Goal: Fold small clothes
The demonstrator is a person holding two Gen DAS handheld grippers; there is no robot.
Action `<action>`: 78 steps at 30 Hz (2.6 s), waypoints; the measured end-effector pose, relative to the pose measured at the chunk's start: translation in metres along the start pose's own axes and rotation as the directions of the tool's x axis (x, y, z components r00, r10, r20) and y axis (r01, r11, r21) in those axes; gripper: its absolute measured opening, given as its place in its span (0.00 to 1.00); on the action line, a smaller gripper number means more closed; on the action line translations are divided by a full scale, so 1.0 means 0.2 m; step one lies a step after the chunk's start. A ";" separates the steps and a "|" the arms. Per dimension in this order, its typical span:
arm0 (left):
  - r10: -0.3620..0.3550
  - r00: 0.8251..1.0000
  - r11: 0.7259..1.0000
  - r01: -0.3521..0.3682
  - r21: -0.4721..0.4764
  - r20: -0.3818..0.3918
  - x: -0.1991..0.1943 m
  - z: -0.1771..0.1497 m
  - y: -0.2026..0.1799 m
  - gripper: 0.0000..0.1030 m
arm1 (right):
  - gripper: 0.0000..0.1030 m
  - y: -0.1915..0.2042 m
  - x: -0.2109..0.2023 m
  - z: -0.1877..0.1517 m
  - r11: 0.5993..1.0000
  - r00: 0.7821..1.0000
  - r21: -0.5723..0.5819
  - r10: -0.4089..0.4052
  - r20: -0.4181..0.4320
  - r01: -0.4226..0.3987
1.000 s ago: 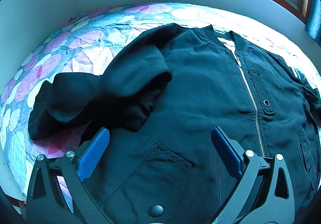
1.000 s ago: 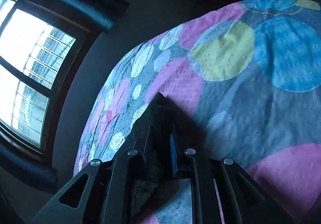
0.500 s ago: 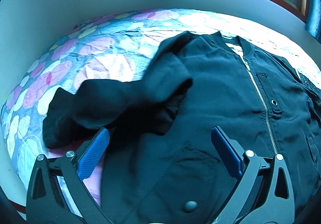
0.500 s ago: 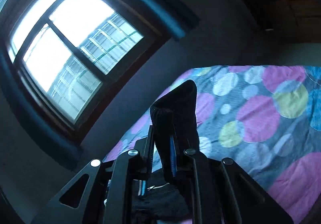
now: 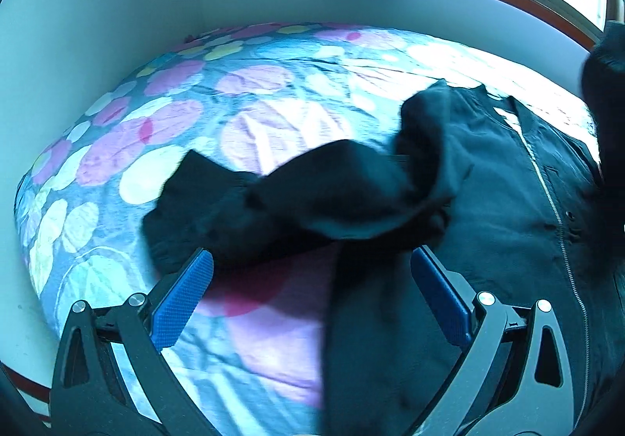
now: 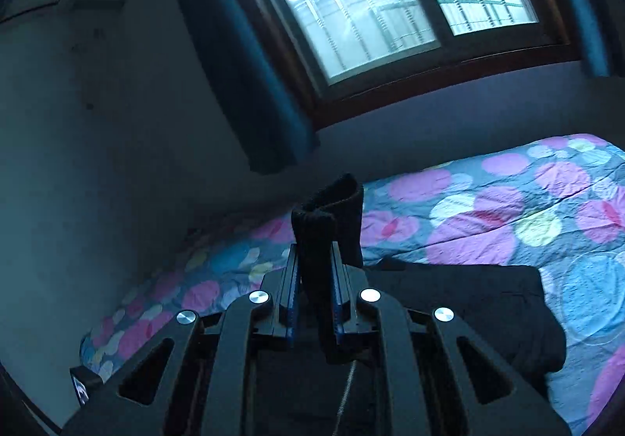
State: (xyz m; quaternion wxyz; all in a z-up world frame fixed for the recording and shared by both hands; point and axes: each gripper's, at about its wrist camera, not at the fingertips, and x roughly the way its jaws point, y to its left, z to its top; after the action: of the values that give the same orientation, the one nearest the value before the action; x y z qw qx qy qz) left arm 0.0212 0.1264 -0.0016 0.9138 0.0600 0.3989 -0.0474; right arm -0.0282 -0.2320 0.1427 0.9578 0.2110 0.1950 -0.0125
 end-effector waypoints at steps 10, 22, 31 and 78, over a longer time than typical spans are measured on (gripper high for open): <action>0.029 1.000 0.997 -0.029 -0.071 -0.006 0.02 -0.04 0.26 0.98 | 0.14 0.31 0.57 -0.55 0.990 0.929 -0.122 0.025 -0.369 -0.075; 0.060 0.998 0.990 -0.060 -0.124 -0.007 0.03 -0.05 0.46 0.98 | 0.31 0.40 0.71 -0.81 0.978 0.837 -0.126 0.074 -0.543 -0.169; 0.141 0.990 0.989 -0.139 -0.059 0.032 0.00 -0.06 0.64 0.98 | 0.43 0.30 0.65 -0.85 0.970 0.803 0.070 0.233 -0.548 -0.233; -0.006 1.000 0.949 0.004 -0.317 -0.007 0.14 0.42 1.38 0.15 | 0.44 0.15 0.66 -0.93 0.941 0.787 0.237 0.334 -0.519 -0.243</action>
State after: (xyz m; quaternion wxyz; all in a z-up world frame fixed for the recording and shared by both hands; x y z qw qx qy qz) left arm 0.1371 0.3868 0.0542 0.9099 -0.0881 0.4051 0.0151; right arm 0.0290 -0.1218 -0.0503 0.8312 0.3078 0.4264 0.1805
